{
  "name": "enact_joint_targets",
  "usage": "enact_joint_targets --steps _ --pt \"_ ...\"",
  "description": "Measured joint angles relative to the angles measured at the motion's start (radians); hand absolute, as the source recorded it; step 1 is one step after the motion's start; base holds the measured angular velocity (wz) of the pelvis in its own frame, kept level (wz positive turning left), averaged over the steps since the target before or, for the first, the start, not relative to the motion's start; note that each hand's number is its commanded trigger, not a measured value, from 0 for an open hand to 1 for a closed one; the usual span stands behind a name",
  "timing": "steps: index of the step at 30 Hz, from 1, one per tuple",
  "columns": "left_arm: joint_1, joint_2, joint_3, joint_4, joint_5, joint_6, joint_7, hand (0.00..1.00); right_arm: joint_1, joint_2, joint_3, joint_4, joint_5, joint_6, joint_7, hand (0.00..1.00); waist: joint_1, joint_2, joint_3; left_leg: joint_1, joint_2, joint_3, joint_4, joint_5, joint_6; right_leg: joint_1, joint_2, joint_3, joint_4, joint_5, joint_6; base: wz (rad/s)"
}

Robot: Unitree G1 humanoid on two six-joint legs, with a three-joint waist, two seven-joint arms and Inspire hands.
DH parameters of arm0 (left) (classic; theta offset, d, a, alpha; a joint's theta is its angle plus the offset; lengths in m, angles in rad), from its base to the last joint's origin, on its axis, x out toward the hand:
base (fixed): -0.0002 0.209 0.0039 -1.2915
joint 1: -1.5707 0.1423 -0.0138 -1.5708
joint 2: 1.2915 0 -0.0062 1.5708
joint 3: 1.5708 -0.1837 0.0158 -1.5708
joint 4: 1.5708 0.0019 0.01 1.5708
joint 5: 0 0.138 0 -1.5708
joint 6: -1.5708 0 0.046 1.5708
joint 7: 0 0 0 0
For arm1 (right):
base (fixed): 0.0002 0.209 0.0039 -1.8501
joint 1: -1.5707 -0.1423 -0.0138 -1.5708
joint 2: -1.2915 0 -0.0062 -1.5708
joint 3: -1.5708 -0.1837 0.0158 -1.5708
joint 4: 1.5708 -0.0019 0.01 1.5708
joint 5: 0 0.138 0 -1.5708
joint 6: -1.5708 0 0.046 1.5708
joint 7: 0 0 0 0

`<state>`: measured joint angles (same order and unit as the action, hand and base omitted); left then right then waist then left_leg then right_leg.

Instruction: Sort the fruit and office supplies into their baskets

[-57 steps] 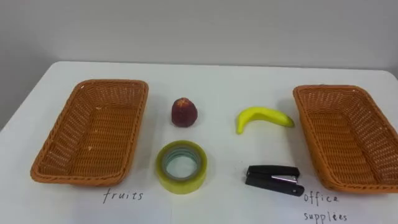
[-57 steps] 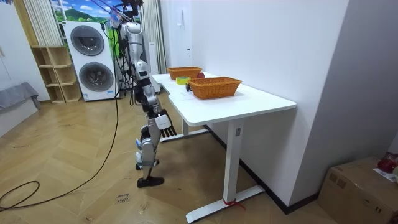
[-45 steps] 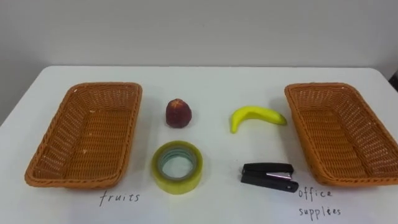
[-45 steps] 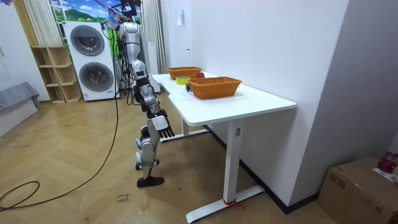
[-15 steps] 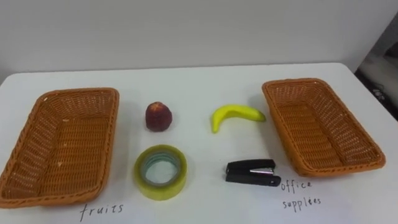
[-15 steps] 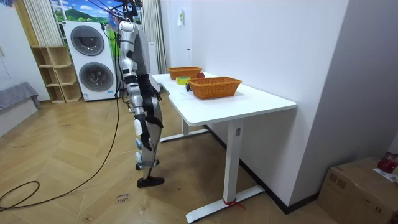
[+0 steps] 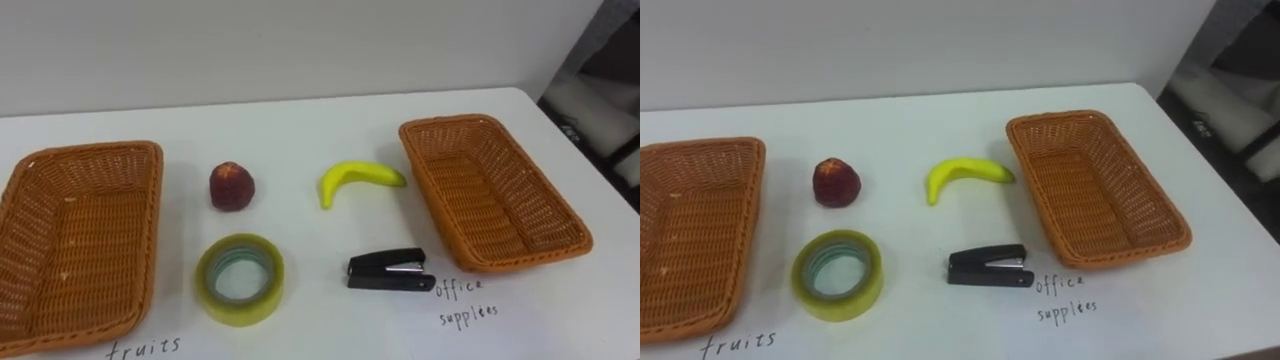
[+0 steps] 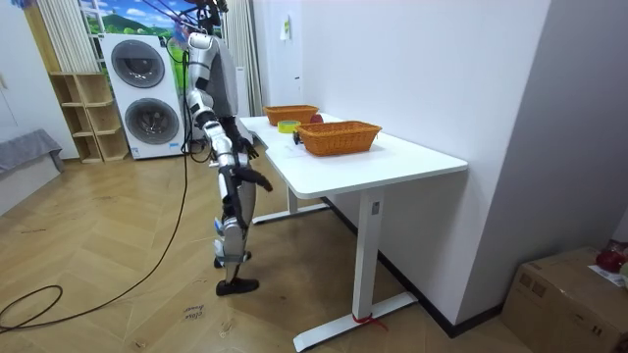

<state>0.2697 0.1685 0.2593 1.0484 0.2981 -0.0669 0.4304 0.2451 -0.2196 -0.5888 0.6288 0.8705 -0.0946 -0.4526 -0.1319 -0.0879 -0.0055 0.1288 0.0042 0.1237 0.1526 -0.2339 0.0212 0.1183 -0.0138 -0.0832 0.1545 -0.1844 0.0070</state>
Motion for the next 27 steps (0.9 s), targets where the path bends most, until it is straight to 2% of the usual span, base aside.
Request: enact_joint_targets --steps 4,8,14,15,19,25,27 --pt "0.02 0.003 0.002 -0.055 0.001 -0.001 0.0 0.0 -0.002 -0.022 -0.027 -0.084 -0.019 -0.034 -0.105 0.0 0.0 -0.009 0.0015 -0.008 0.0 0.004 0.0 0.0 0.0 -0.007 0.0 -0.002 0.0 0.0 0.0 0.0" --pt "0.034 0.005 0.0 -0.08 -0.01 -0.001 0.0 0.0 0.004 -0.025 -0.036 -0.26 -0.046 -0.037 -0.211 0.0 -0.007 -0.006 0.0031 -0.025 0.001 0.007 -0.002 0.0 0.0 -0.033 0.0 0.003 0.01 0.0 0.0 -0.04" --pt "0.034 0.009 -0.031 -0.082 -0.014 0.001 -0.006 0.0 -0.031 -0.077 -0.037 -0.353 -0.143 -0.047 -0.346 0.0 -0.004 -0.007 0.0055 -0.032 0.001 0.007 0.0 0.0 0.001 -0.04 0.0 -0.001 0.016 0.0 0.0 0.0" --pt "0.033 0.009 -0.033 -0.085 -0.013 0.002 -0.009 0.0 -0.031 -0.081 -0.037 -0.385 -0.166 -0.047 -0.368 0.0 -0.002 -0.008 0.0037 -0.033 0.001 0.008 0.0 0.0 0.001 -0.042 0.001 -0.001 0.016 0.0 0.0 0.0" --pt "0.023 0.009 -0.031 -0.076 -0.013 0.007 -0.011 0.0 -0.053 -0.082 -0.033 -0.499 -0.25 -0.05 -0.42 0.0 0.003 -0.004 0.004 -0.037 0.001 0.01 0.001 0.002 0.001 -0.048 0.0 0.0 0.019 0.0 0.0 0.0" --pt "0.019 0.009 -0.031 -0.072 -0.013 0.026 -0.031 0.0 -0.083 -0.1 -0.033 -0.625 -0.299 -0.057 -0.462 0.0 0.006 -0.012 0.006 -0.039 0.001 0.007 0.004 0.002 0.001 -0.051 -0.001 0.0 0.021 0.0 0.0 0.0" --pt "0.019 0.009 -0.032 -0.065 -0.013 0.038 -0.032 0.0 -0.092 -0.114 -0.033 -0.666 -0.369 -0.057 -0.461 0.0 0.005 -0.016 0.006 -0.042 0.002 0.006 0.004 0.002 0.001 -0.052 -0.001 -0.003 0.021 0.0 0.0 0.0"
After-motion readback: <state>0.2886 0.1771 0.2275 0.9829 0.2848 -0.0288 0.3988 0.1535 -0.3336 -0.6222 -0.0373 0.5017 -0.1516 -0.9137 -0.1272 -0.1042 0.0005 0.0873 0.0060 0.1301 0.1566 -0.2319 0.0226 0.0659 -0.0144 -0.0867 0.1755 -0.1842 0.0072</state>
